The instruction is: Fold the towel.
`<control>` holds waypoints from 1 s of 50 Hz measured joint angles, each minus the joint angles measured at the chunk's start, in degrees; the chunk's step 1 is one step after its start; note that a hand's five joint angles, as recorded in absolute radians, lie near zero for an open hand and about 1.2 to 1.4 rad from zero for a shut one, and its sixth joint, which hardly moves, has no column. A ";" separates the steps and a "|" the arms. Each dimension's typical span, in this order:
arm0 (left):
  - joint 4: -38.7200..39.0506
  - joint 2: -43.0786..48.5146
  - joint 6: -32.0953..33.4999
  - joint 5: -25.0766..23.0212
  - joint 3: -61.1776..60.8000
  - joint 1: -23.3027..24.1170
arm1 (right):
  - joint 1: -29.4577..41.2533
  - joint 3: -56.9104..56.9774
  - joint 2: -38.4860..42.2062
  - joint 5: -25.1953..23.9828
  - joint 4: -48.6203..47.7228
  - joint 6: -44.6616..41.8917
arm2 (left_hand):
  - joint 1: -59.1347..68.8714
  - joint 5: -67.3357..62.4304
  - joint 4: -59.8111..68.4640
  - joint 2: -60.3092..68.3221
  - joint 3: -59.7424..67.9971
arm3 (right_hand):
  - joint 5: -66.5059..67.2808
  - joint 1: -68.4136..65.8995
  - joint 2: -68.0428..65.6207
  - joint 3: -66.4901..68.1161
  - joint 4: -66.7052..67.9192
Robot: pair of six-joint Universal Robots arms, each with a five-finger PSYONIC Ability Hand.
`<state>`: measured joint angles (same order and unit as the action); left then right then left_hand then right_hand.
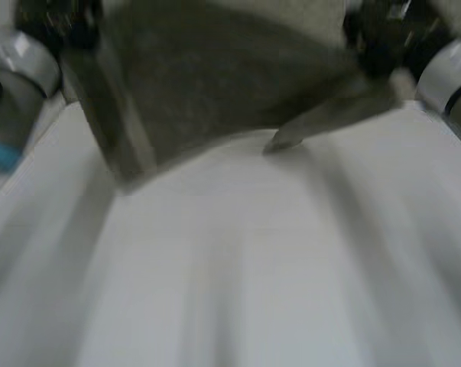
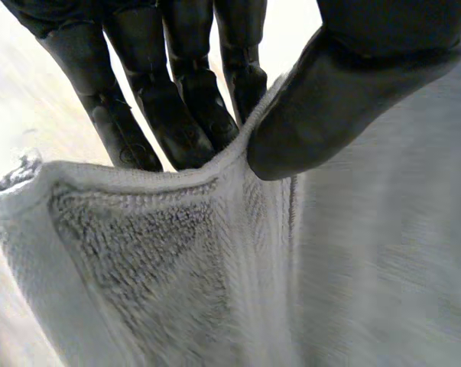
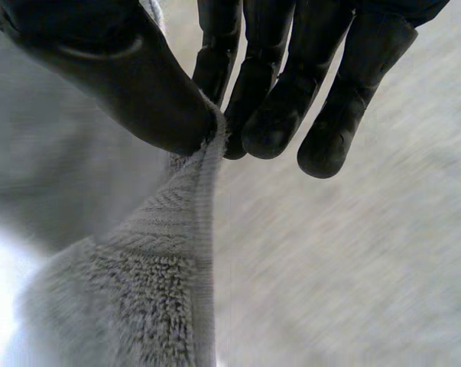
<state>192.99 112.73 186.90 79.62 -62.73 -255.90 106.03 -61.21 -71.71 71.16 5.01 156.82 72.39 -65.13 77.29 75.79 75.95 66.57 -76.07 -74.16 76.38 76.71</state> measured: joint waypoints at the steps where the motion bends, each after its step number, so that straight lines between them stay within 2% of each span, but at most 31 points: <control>1: 0.22 -0.08 0.08 -1.83 -4.19 -0.39 | 0.18 -3.15 -0.01 -0.26 0.02 -1.72 | 0.00 0.00 0.00 0.00 0.00 | 0.00 0.00 0.00 -0.05 0.00; 7: 3.04 -0.13 1.91 -7.74 -21.05 -3.15 | 1.15 -16.72 0.14 -0.57 0.45 -10.86 | 0.00 -0.01 0.00 0.00 0.00 | 0.00 0.00 0.00 -0.04 0.00; 14: 5.69 -3.56 8.40 -9.23 -32.33 -6.28 | 1.19 -23.07 -1.97 0.39 1.51 -16.13 | 0.00 -0.01 0.00 0.00 0.01 | 0.00 -0.01 0.00 -0.04 0.00; 21: 5.88 -15.61 11.00 -10.95 -36.11 -9.19 | 0.54 -21.20 -12.14 0.61 3.81 -15.04 | 0.00 0.00 0.00 0.00 0.01 | 0.00 -0.02 0.00 -0.04 0.00; 27: 6.02 -26.47 7.31 -12.87 -35.67 -10.96 | -0.95 -17.24 -20.76 -0.10 5.00 -8.34 | 0.00 0.00 0.00 0.00 0.01 | 0.00 -0.04 0.00 -0.04 0.00; 31: 6.17 -28.25 4.00 -13.24 -34.66 -11.22 | -2.24 -15.85 -20.86 -1.00 5.87 -5.45 | 0.00 0.00 0.00 0.00 0.01 | 0.00 -0.06 0.00 -0.04 0.00; 35: 6.22 -24.78 1.92 -13.10 -33.70 -10.75 | -2.90 -14.86 -15.46 -1.65 6.67 -4.98 | 0.00 0.00 0.00 0.00 0.01 | 0.00 -0.07 0.00 -0.04 0.00; 41: 5.62 -12.04 1.83 -12.02 -28.65 -7.72 | -2.21 -11.57 -2.87 -0.84 7.52 -8.41 | 0.00 -0.01 0.00 0.00 0.01 | 0.00 -0.07 0.00 -0.04 0.00; 44: 3.67 -3.46 3.08 -10.25 -22.41 -5.69 | -0.72 -7.64 4.03 1.27 7.59 -10.89 | 0.00 -0.01 0.00 0.00 0.01 | 0.00 -0.08 0.00 -0.04 0.00; 50: -3.22 6.64 5.04 -4.68 -5.20 -2.20 | 2.24 3.43 10.74 5.99 6.43 -12.18 | 0.00 -0.01 0.01 0.00 0.01 | 0.00 -0.08 0.00 -0.04 0.00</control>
<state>189.78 119.37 191.93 74.95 -67.93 -258.10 108.27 -57.79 -60.98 77.14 11.44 144.64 72.39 -65.14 77.30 75.79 75.97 66.58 -76.15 -74.16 76.34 76.72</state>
